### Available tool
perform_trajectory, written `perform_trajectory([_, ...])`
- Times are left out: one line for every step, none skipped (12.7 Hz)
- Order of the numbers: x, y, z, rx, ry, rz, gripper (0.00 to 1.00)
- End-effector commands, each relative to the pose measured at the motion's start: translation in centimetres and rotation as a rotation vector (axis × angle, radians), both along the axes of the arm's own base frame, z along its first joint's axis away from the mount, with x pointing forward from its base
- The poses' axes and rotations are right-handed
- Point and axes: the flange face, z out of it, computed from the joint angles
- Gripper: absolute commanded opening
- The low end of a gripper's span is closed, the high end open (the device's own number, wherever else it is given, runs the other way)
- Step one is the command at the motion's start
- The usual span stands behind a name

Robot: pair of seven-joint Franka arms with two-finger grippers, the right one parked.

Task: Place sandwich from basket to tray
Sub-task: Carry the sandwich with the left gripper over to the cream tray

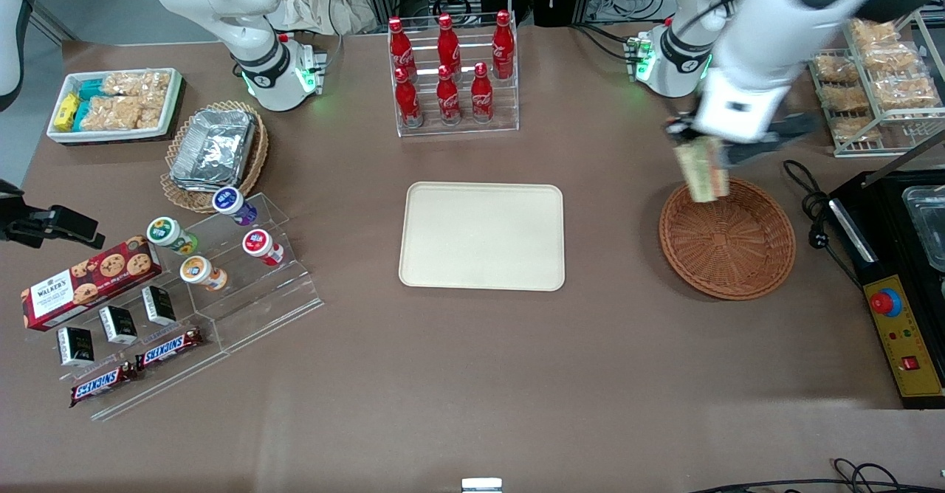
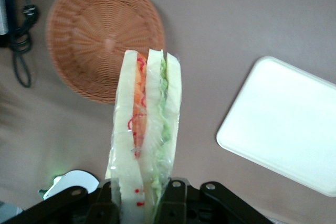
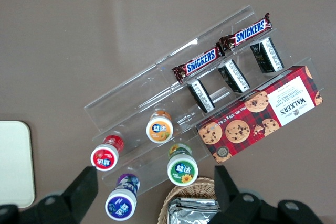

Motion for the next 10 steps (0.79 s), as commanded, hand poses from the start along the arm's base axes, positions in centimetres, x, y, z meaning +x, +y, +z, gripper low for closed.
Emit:
perform_trajectory([2.0, -4.6, -3.7, -0.092, 0.006, -0.056, 0.0])
perform_trajectory([2.4, -6.1, -5.8, -0.128, -0.015, -0.07, 0.0])
perform_trajectory([2.1, -7.7, -7.8, -0.158, -0.051, -0.09, 0.0])
perform_trajectory([1.7, -9.2, -9.9, -0.177, -0.07, -0.111, 0.0])
perform_trajectory([1.1, -10.7, -12.2, -0.188, -0.07, -0.119, 0.0])
perform_trajectory([0.4, -12.8, -14.4, -0.19, -0.064, -0.131, 0.0])
perform_trajectory([-0.1, -14.8, -17.0, -0.185, -0.049, -0.134, 0.0])
perform_trajectory([-0.9, -16.7, -19.8, -0.163, -0.055, -0.162, 0.0])
perform_trajectory([-1.3, -17.9, -23.0, -0.126, -0.052, -0.18, 0.0])
perform_trajectory([-2.3, -19.2, -25.7, -0.089, -0.05, -0.219, 0.0])
